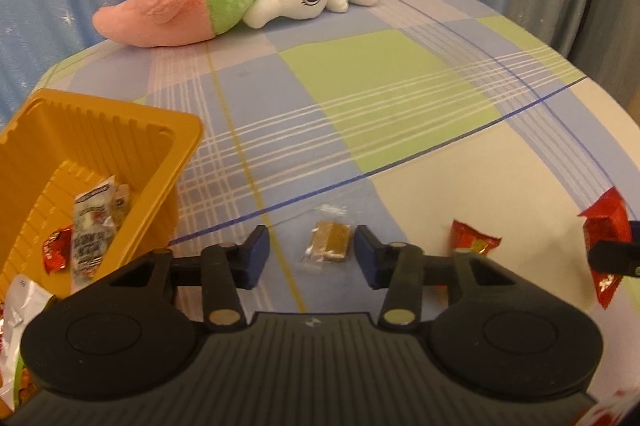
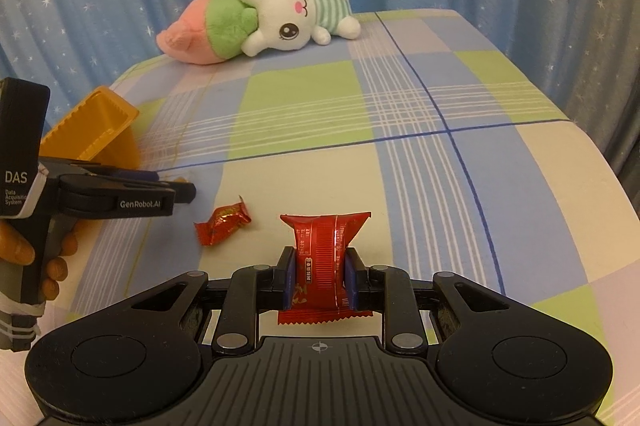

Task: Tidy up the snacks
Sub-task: 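Grasp the brown caramel with the left tool while the right tool grasps the red candy bar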

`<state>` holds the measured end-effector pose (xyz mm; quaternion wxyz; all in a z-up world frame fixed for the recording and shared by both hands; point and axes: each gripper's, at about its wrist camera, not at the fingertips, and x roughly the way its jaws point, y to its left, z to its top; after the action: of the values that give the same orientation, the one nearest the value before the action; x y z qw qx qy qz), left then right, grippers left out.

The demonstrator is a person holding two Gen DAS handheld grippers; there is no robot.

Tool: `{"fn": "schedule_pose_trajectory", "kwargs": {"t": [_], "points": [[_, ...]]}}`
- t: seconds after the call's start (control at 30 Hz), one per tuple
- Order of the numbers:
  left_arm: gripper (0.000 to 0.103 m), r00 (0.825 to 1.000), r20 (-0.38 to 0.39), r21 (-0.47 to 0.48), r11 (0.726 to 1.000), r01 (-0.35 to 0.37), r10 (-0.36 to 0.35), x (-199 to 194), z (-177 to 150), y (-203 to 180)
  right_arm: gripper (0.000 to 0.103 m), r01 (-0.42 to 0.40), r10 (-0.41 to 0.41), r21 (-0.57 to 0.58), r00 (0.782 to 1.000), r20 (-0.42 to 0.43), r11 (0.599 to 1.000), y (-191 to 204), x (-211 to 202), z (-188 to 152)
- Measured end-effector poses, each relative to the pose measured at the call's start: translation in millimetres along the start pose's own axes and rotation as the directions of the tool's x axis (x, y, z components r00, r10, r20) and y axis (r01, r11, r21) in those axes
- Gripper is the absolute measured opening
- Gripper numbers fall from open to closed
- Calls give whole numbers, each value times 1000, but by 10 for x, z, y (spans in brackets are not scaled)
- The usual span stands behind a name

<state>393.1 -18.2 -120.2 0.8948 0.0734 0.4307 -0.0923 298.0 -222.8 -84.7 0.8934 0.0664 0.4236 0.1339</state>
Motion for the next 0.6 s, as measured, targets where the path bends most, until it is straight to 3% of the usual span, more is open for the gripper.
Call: {"fn": "schedule_pose_trajectory", "kwargs": {"t": [0.17, 0.6], "points": [[22, 999, 4, 8, 999, 38, -38, 14, 16, -34, 25, 9, -9, 11, 1000, -3, 1000, -41, -11, -13], [19, 998, -23, -13, 998, 61, -61, -94, -86, -36, 25, -5, 5, -1, 1000, 12, 1000, 12, -73, 15]]}}
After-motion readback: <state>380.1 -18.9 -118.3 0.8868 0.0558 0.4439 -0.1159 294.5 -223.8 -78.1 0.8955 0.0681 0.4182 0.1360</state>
